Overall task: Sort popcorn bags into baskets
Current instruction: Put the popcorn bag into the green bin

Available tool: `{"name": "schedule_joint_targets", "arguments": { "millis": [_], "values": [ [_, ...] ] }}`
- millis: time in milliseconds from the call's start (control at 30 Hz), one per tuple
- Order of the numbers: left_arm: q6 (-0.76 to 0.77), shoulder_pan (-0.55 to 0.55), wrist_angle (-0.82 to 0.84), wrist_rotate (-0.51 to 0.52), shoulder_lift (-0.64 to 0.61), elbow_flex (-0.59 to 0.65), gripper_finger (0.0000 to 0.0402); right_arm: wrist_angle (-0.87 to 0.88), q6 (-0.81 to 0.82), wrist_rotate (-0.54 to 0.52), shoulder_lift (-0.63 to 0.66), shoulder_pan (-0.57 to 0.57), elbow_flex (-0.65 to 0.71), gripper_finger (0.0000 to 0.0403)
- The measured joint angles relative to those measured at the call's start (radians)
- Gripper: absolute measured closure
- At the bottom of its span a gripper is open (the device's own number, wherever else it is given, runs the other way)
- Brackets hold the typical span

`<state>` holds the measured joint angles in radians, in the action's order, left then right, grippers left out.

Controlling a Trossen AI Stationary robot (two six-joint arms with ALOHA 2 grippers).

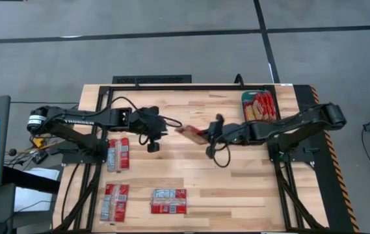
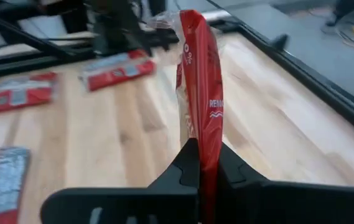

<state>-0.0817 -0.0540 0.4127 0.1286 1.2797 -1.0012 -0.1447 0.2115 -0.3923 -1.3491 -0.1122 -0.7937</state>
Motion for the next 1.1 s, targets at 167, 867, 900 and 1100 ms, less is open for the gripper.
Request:
{"name": "schedule_joint_targets", "arguments": {
  "millis": [167, 867, 900, 1100],
  "values": [
    [0.015, -0.003, -0.064, 0.087, 0.001, 0.082, 0.0292, 0.183, 0.018, -0.007, 0.131, 0.043, 0.000, 0.0385],
    [0.174, 0.003, -0.510, 0.095, 0.000, 0.417, 0.0257, 1.084, 0.391, -0.106, 0.356, 0.480, -0.183, 0.0380],
    [0.174, 0.003, -0.510, 0.095, 0.000, 0.417, 0.0257, 1.109, 0.391, -0.103, 0.355, 0.504, -0.183, 0.0379],
    [0.171, 0.008, -0.517, 0.096, 0.000, 0.417, 0.0258, 1.158, 0.359, -0.048, 0.355, 0.592, -0.182, 0.0382]
  ]
}}
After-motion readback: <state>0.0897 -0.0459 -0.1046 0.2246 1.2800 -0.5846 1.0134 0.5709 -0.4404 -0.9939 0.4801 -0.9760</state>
